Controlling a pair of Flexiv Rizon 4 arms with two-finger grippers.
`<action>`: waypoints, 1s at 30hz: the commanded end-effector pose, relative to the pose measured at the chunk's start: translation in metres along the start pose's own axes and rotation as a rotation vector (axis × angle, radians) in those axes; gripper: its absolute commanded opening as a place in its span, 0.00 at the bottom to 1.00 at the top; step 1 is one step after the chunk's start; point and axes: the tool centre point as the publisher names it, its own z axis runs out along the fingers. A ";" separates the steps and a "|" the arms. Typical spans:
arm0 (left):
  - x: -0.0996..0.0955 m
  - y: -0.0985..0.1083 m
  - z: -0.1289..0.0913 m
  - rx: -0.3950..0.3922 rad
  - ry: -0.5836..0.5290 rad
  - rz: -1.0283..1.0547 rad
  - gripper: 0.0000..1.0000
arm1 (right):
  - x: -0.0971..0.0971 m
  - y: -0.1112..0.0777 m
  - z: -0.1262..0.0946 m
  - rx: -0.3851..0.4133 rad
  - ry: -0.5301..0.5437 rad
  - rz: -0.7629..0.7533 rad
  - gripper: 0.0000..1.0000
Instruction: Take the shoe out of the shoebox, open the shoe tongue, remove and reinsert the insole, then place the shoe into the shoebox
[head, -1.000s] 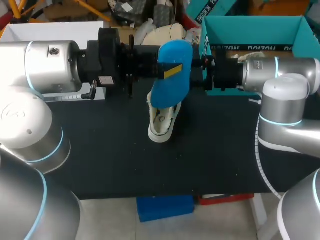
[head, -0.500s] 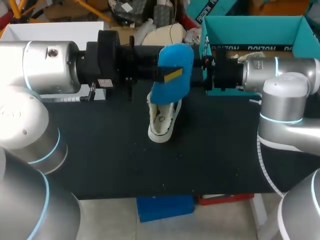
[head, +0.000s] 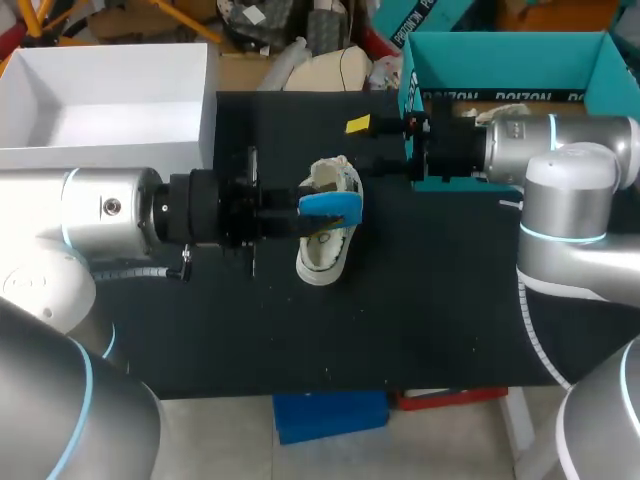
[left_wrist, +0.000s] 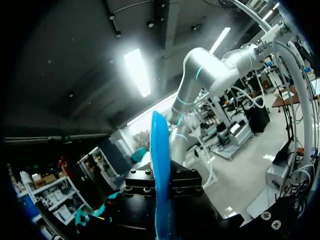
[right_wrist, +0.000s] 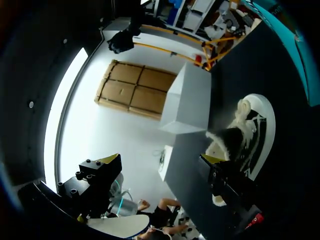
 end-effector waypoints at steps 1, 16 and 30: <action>0.041 0.026 -0.012 0.020 -0.009 0.137 0.00 | 0.000 -0.001 0.001 -0.003 -0.001 0.000 1.00; 0.055 0.046 -0.013 -0.083 0.046 0.228 0.00 | 0.000 -0.001 0.001 -0.003 -0.001 0.000 1.00; 0.090 0.040 -0.008 -0.083 0.063 0.755 0.00 | 0.000 -0.001 0.001 -0.003 -0.001 0.000 1.00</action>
